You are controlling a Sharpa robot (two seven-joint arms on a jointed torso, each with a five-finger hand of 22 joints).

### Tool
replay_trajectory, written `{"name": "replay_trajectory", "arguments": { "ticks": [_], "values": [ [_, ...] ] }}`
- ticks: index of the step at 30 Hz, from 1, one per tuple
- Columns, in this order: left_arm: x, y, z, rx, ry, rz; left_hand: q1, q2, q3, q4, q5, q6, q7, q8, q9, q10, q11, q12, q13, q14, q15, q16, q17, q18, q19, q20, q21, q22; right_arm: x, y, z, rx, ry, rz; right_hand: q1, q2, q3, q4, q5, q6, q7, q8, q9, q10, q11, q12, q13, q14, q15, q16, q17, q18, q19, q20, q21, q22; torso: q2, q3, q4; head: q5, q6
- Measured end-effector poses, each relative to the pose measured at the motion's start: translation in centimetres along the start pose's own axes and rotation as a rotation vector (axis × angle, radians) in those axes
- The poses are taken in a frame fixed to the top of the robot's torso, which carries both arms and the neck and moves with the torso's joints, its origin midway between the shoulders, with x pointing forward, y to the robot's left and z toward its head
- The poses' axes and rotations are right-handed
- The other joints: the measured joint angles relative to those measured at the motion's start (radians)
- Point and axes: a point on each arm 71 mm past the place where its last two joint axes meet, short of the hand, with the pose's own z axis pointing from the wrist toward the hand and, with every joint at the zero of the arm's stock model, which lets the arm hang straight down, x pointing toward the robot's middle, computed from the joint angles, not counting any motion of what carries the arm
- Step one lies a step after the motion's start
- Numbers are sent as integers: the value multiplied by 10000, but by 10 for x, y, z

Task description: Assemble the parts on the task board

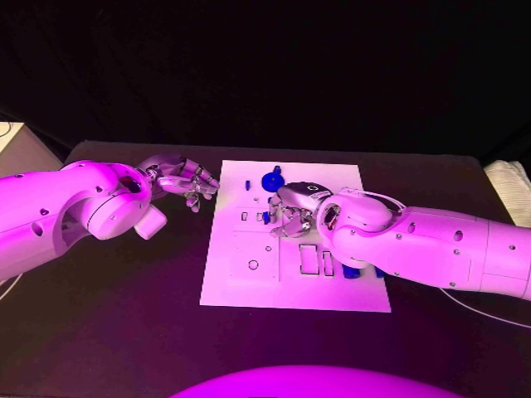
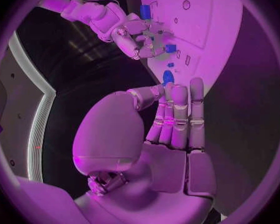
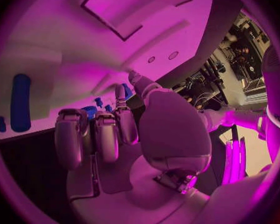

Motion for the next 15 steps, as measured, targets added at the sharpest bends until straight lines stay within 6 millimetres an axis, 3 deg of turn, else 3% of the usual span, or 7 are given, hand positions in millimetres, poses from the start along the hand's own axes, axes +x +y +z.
{"name": "replay_trajectory", "arguments": {
  "ticks": [15],
  "values": [
    [0, 1, 0, -52, -6, 2, 0, 0, 30, -29, 0, 0, 0, 0, -21, 0, 0, 0, -18, 0, 0, 0, -22, 0, 0, 0, 68, 23, 0, 0, -2, 3, 5, -6, 0, 0, 30, 30, 0, 0, 0, -1, -8, 0, 0, -1, -1, 0, 0, 0, -2, 0, 0, 0, 0, -2, 0, -4, 2, -6, 12]
  ]
}}
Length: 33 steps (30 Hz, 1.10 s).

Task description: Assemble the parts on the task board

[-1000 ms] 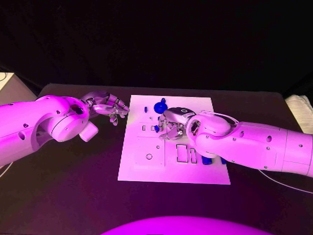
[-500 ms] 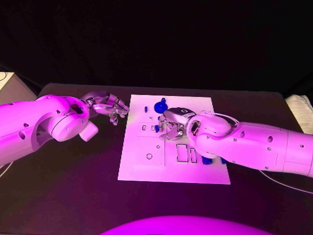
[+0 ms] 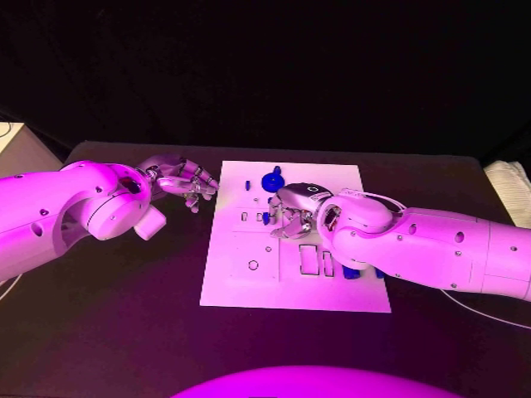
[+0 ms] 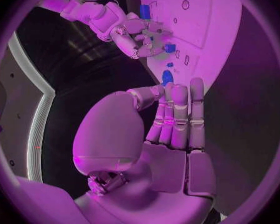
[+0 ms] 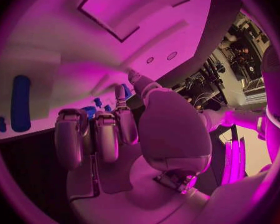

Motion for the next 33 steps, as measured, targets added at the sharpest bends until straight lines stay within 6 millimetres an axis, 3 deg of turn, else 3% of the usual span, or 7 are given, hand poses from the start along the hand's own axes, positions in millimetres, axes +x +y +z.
{"name": "replay_trajectory", "arguments": {
  "ticks": [17, 23, 27, 29, 33],
  "values": [
    [1, 0, 1, 0, 14, 7, 0, 0, 0, 0, -1, 0, 0, 0, -52, 0, 0, 0, -36, 0, 0, -37, -14, 0, 0, 0, 0, 17, -4, -9, -10, 225, -125, -103, 0, 0, -29, 28, 0, 0, 0, 0, -10, 0, 0, 0, -1, 0, 0, 0, -1, 0, 0, 0, 0, 0, -15, 1, -20, -18, 61],
    [3, -2, 3, 31, 47, 17, -295, -79, -198, 198, -1, 0, 0, 38, -112, 0, 0, 59, -94, 35, 35, -37, 20, 0, -55, 55, 0, 12, -7, -9, -15, 179, -270, -48, 0, 0, -29, 27, 0, 0, 0, 0, -23, 21, -21, -1, -1, 0, 0, 0, -2, 0, 0, 0, 0, 6, -13, 7, -4, -42, 87],
    [6, -5, 6, 89, 120, 26, -805, -162, -535, 723, -1, 0, 0, 80, -175, 60, 14, 155, -148, 314, 51, 333, 427, 0, -55, 55, -78, -89, -19, -13, -20, 161, -671, 121, 0, 0, -57, 55, 140, -191, 80, -137, -139, 82, 8, 81, -2, 0, 0, 0, -2, 1, 0, 0, 56, 6, -20, 7, -11, -42, 128],
    [8, -6, 7, 118, 174, 27, -1205, -216, -861, 1191, -1, -37, -36, 134, -204, 312, -13, 326, -150, 741, 28, 872, 1124, -1, 53, 113, -111, -120, -30, -18, -23, 168, -976, 377, 0, 0, -39, 150, 238, -375, 160, -298, -209, 90, 41, 82, -2, -1, 112, 0, -2, 0, 0, 0, -4, 5, -30, 8, -25, -39, 161],
    [11, -9, 10, 146, 260, 49, -1518, -264, -1303, 1769, -1, 170, -242, 369, -209, 697, -147, 610, -135, 1393, -106, 1694, 2186, -2, 480, 8, 23, 24, -52, -28, -27, 123, -1499, 1272, 40, 40, -4, 281, 256, -499, 282, -443, -284, -3, 155, 14, -2, 17, 161, 0, -2, -1, 1, 74, -303, 5, -70, 26, -56, -19, 203]
  ]
}}
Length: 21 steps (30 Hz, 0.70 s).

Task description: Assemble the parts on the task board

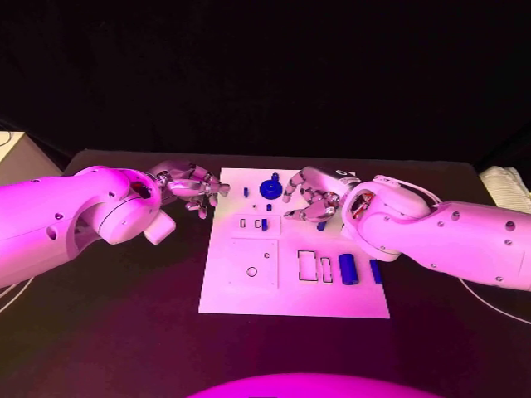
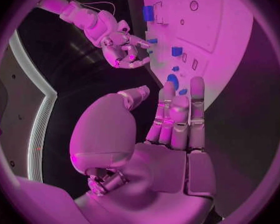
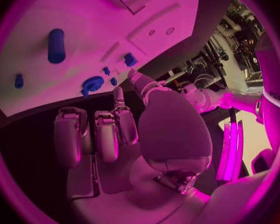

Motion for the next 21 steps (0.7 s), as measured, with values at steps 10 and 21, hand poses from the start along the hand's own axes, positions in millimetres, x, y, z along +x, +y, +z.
{"name": "replay_trajectory", "arguments": {
  "ticks": [10, 21],
  "values": [
    [10, -18, 18, -105, 251, 517, -70, -102, -608, 712, 0, 567, -372, 303, -8, 863, -405, 507, 153, 1189, -362, 1520, 2326, -161, 1996, -327, 1764, 2614, -50, -27, -2, 367, -1025, 2957, -134, 134, -82, 278, 24, -95, 96, -150, -46, -267, 149, -363, 0, 0, 72, -288, 2, 1, 0, 71, -1165, -2, -223, 86, -53, 47, -9],
    [22, -26, 42, -1135, 751, 1784, 250, -178, -798, 698, 0, 603, -381, 376, 65, 969, -467, 583, 185, 1238, -412, 1530, 2317, -314, 2089, -408, 1918, 2775, -69, -53, -13, 927, -1704, 4669, -136, 131, -136, 332, 159, -303, 155, -296, -91, -310, 191, -406, -1, -35, 108, -288, 8, 1, -1, 142, -1267, -3, -413, 183, -98, 165, -48]
  ]
}}
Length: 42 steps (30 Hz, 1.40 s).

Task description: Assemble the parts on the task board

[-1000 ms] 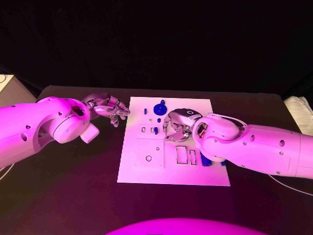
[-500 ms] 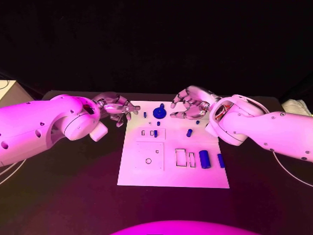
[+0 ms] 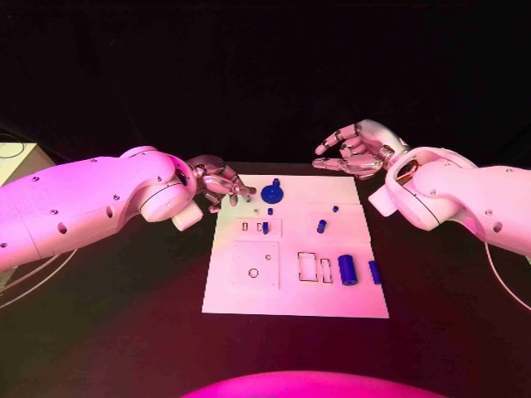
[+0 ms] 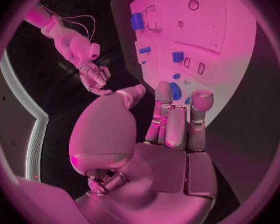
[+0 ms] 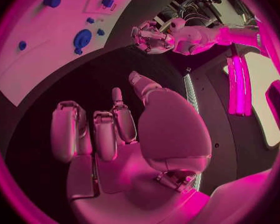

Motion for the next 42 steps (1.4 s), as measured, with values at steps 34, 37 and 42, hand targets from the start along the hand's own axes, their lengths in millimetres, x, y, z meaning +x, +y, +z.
{"name": "replay_trajectory", "arguments": {
  "ticks": [34, 37, 42],
  "values": [
    [15, -20, 56, -2428, 1489, 3245, -933, 347, -1130, 429, 0, 34, -35, 10, 191, 32, 24, 398, 356, -22, 21, 882, 1363, -308, 1188, -28, 1242, 2191, -17, -7, -8, -401, -1689, 1884, 569, -541, 813, 937, 655, -195, 563, -950, -581, -2394, 766, -12221, -11441, -3003, 1033, -13249, -8297, 1484, -3629, 1123, -12513, -8962, -79, 76, -85, 145, -132],
    [15, -21, 58, -2512, 1579, 3354, -933, 347, -1130, 429, 0, 34, -35, 11, 204, 32, 24, 437, 360, -22, 21, 894, 1362, -308, 1187, -28, 1242, 2207, -17, -7, -7, -423, -1755, 1992, 569, -541, 762, 886, 674, -172, 586, -1027, -615, -2365, 796, -12315, -11602, -3003, 1033, -13401, -8418, 1484, -3664, 1158, -12513, -9253, -73, 77, -82, 140, -151],
    [20, -24, 60, -2549, 1788, 3498, -876, 403, -1130, 429, 0, 34, -35, 11, 204, 32, 24, 437, 383, -22, 21, 894, 1362, -308, 1223, -63, 1281, 2229, -17, -6, -7, -438, -1855, 2103, 569, -541, 663, 787, 786, -102, 656, -1185, -671, -2386, 819, -12532, -11915, -3205, 1235, -13802, -8723, 1484, -3939, 1314, -12513, -9887, -69, 76, -82, 133, -192]
  ]
}}
